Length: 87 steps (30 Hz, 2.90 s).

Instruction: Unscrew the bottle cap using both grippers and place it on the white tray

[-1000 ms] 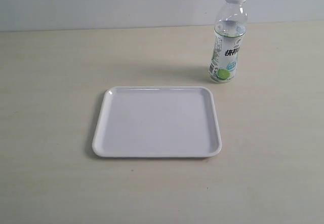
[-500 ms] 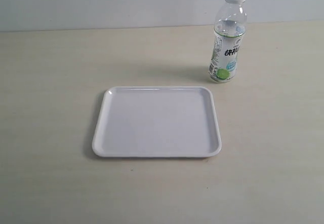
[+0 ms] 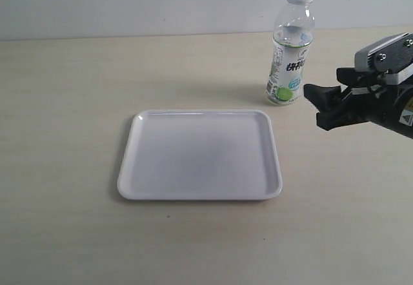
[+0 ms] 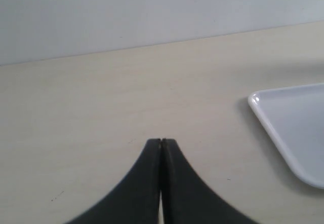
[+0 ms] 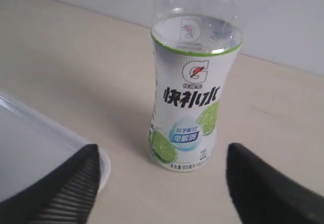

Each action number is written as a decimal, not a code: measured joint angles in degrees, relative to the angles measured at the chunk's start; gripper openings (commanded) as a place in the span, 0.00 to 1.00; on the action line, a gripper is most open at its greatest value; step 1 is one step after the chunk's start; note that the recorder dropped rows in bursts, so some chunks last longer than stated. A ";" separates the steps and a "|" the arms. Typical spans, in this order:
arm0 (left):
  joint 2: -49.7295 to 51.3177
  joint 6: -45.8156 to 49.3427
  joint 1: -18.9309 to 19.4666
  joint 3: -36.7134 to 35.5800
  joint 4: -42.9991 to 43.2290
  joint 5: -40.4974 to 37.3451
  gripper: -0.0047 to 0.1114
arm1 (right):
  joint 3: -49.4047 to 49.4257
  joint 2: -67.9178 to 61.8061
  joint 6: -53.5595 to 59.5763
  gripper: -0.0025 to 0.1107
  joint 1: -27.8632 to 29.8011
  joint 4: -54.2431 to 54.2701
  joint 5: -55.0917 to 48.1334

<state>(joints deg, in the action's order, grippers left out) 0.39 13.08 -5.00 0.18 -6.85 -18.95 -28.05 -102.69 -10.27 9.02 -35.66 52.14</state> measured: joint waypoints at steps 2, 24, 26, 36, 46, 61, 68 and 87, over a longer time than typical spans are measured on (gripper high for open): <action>0.00 0.00 0.00 0.00 0.00 0.00 0.04 | -1.64 -2.68 0.22 0.84 0.00 0.00 1.40; 0.00 0.00 0.00 0.00 0.00 0.00 0.04 | -18.88 -22.25 -4.64 0.91 0.00 -2.79 10.24; 0.00 0.00 0.00 0.00 0.00 0.00 0.04 | -20.07 -23.77 -5.27 0.91 0.00 -3.89 10.98; 0.00 0.00 0.00 0.00 0.00 0.00 0.04 | -26.20 -28.81 -8.97 0.91 -0.49 -4.86 13.12; 0.00 0.00 0.00 0.00 0.00 0.00 0.04 | -29.91 -31.38 -9.09 0.90 -3.62 -4.41 13.12; 0.00 0.00 0.00 0.00 0.00 0.00 0.04 | -30.00 -31.38 -8.08 0.15 -3.62 -2.15 12.40; 0.00 0.00 0.00 0.00 0.00 0.00 0.04 | -30.00 -31.26 -5.69 0.02 -3.62 -4.38 12.40; 0.00 -0.49 0.00 -0.17 -10.22 9.88 0.04 | -30.00 -22.49 0.14 0.02 -3.62 -23.73 1.96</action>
<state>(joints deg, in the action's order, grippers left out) 0.39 12.59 -5.00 0.01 -17.07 -9.07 -58.05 -125.18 -10.13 5.40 -59.39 54.10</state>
